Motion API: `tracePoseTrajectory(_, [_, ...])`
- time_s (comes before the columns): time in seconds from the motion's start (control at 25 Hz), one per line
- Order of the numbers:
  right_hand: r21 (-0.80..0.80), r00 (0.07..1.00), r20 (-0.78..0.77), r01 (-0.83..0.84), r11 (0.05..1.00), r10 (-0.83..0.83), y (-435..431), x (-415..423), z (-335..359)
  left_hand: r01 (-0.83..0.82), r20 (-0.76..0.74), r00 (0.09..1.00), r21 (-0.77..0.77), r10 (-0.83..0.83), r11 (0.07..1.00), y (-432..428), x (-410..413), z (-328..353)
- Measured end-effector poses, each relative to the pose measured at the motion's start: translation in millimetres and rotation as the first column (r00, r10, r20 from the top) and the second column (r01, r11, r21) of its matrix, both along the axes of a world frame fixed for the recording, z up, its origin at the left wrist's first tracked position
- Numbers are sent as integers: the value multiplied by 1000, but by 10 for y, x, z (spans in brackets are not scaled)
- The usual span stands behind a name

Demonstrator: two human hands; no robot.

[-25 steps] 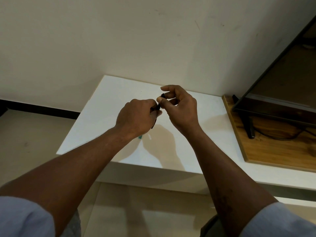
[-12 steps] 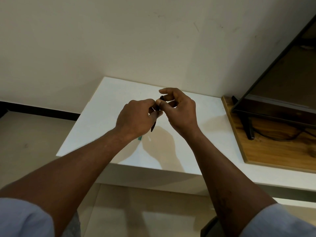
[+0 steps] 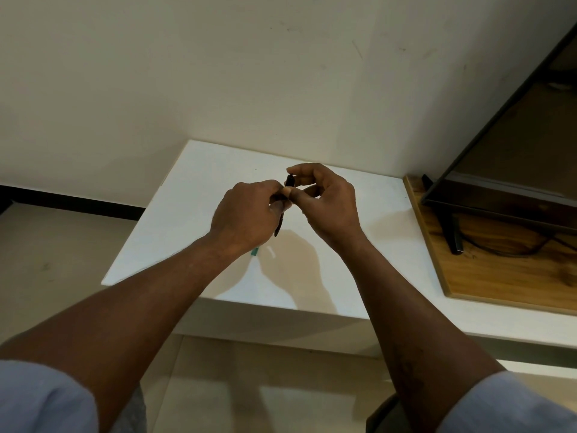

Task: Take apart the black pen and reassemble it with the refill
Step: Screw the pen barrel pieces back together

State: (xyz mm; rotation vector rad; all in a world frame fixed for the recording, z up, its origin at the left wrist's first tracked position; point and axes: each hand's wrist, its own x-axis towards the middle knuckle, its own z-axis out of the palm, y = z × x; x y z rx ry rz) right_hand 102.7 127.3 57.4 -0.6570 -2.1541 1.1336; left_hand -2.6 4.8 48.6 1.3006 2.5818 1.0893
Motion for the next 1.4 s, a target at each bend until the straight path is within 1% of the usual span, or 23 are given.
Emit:
tracePoseTrajectory(0.16, [-42,999,8,31,999,-31,59,27,11,-15,32,999,26,14,1000,18,18,3])
tracePoseTrajectory(0.28, [-59,999,34,44,997,-42,92,70,9,8,69,998,11,-9,1000,40,30,-13])
tracePoseTrajectory(0.4, [-59,997,72,43,997,-39,154,124,23,34,46,998,-5,-34,999,82,54,-49])
tracePoseTrajectory(0.56, [-96,992,80,110,989,-102,286,211,68,52,39,998,0,-52,999,136,76,-104])
tracePoseTrajectory(0.76, [-67,986,148,88,994,-78,319,231,12,72,21,997,-11,-72,997,210,93,-166])
tracePoseTrajectory(0.88, [-53,977,192,109,993,-97,395,261,-44,63,10,998,6,-63,998,262,109,-183])
tracePoseTrajectory(0.92, [-27,967,233,117,993,-107,428,278,-75,57,9,998,7,-57,998,280,113,-189])
tracePoseTrajectory(1.0, [89,917,379,96,991,-123,501,312,-164,43,10,999,5,-43,999,314,111,-194])
tracePoseTrajectory(1.08, [219,825,544,37,975,-153,546,332,-259,34,13,999,2,-34,999,342,106,-199])
tracePoseTrajectory(1.16, [296,736,647,-3,955,-199,563,332,-331,31,15,999,3,-31,1000,362,99,-208])
tracePoseTrajectory(1.28, [348,664,704,-13,938,-252,562,319,-405,27,21,999,16,-28,999,386,84,-224])
tracePoseTrajectory(1.4, [369,650,704,8,930,-285,542,311,-445,18,19,1000,16,-18,1000,396,68,-234])
